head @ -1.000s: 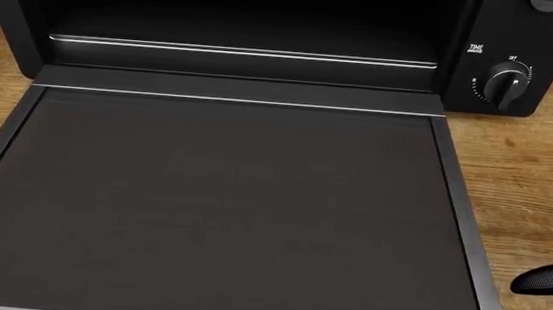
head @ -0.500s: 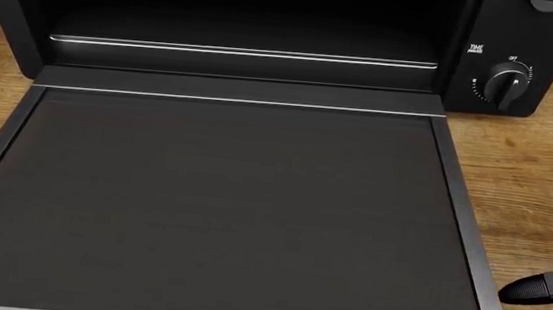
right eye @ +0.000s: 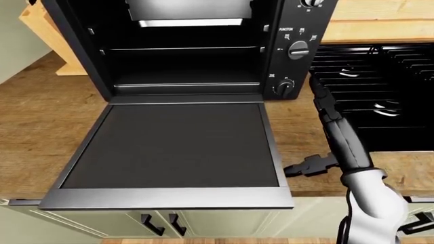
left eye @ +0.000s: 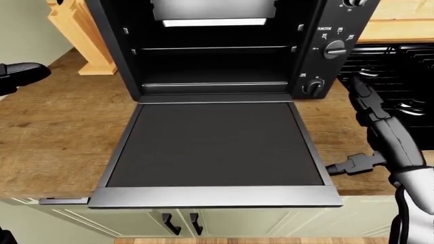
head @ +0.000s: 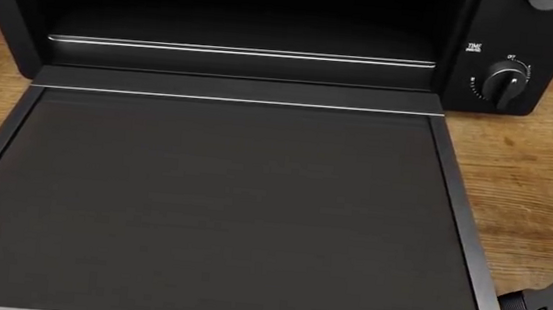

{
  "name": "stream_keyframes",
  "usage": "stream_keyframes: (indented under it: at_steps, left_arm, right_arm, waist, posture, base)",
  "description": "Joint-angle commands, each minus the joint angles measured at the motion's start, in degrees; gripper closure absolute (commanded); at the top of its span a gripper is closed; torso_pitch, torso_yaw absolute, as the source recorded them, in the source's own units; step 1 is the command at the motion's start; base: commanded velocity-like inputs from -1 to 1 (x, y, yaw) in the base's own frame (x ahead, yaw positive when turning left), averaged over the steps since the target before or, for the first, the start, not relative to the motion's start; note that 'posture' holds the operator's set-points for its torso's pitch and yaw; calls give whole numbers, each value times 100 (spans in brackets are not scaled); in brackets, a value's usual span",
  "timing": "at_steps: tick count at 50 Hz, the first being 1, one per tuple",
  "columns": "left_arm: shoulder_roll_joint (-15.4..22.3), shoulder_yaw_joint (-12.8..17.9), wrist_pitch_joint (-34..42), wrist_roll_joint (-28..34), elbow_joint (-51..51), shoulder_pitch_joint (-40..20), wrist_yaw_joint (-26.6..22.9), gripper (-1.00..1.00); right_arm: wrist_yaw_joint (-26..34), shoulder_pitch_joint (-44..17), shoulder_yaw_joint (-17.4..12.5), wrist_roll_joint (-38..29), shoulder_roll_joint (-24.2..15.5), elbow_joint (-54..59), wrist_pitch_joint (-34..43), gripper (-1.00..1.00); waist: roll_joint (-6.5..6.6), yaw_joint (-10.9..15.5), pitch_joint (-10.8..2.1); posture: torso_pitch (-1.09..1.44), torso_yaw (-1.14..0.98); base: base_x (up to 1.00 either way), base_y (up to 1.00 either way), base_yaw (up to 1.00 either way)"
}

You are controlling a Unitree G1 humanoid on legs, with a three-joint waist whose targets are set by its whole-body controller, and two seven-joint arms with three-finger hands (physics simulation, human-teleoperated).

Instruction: Close the toaster oven door.

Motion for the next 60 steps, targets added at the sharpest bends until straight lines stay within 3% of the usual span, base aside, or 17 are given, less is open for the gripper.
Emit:
stream_keyframes:
  at_steps: [1, 26, 36, 47, 60]
  left_arm:
    - [133, 88, -153, 6, -144, -131, -2, -100]
    - [155, 74, -199, 15, -75, -154, -13, -100]
    - [141, 100, -190, 3, -109, -122, -2, -100]
    - [154, 123, -174, -30, -135, -103, 10, -100]
    - [175, 131, -196, -57, -105, -110, 22, -100]
  right_arm:
    - [-57, -109, -24, 111, -40, -274, 90, -100]
    - [-133, 389, 472, -13, 551, -467, 41, -100]
    - [-341, -272, 405, 547, 435, -1394, 1449, -100]
    - [-856, -644, 397, 1108, 192, -1733, 2287, -100]
    - [-1782, -843, 591, 2069, 495, -2341, 3627, -100]
  waist:
    - [16, 2, -113]
    - [22, -22, -145]
    - [47, -19, -138]
    - [67, -31, -115]
    - [89, -38, -99]
  posture:
    - [0, 0]
    - [0, 0]
    - [0, 0]
    - [0, 0]
    - [0, 0]
  base:
    - [0, 0, 0]
    - [0, 0, 0]
    - [0, 0, 0]
    - [0, 0, 0]
    - [0, 0, 0]
